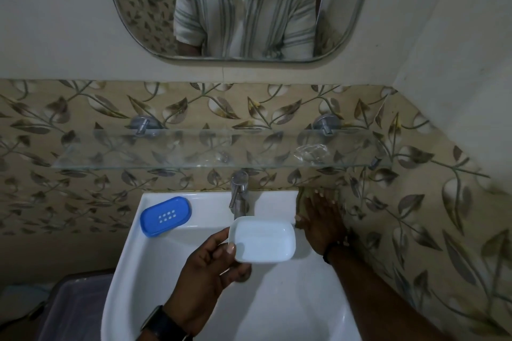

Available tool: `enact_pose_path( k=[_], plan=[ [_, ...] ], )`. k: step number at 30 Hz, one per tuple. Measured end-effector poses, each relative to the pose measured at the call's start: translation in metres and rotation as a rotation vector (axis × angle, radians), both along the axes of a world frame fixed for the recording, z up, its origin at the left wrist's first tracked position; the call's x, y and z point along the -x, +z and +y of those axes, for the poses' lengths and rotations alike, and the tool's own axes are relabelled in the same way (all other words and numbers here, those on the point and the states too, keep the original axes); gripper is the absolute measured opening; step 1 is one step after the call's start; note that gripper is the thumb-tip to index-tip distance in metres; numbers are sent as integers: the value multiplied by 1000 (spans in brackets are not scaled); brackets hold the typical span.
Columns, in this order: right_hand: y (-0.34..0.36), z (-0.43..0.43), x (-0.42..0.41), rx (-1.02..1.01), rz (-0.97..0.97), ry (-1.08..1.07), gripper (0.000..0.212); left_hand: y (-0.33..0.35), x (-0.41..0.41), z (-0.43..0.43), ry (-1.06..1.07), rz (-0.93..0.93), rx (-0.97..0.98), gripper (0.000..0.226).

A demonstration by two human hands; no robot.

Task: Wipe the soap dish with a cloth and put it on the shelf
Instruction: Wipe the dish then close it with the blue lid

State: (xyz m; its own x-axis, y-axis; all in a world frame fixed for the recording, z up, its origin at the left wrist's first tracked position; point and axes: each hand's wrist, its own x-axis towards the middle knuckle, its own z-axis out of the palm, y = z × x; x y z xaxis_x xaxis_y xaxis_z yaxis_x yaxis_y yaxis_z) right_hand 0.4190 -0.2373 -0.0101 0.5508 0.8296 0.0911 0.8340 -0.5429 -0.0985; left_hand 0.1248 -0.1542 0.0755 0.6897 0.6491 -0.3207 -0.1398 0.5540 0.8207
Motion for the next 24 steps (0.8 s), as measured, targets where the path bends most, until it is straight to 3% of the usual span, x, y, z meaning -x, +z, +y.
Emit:
enact_pose_path(
  k=[5,17,24],
  plan=[
    [-4,1,-9,125,44,-18,133,4,9,-2,16,-19,-6,43],
    [37,0,7,-109,60,-107,84,12,38,-2,27,-67,-23,42],
    [76,18,53,-235,76,-28,81,12,74,-8,65,-100,-1,43]
  ],
)
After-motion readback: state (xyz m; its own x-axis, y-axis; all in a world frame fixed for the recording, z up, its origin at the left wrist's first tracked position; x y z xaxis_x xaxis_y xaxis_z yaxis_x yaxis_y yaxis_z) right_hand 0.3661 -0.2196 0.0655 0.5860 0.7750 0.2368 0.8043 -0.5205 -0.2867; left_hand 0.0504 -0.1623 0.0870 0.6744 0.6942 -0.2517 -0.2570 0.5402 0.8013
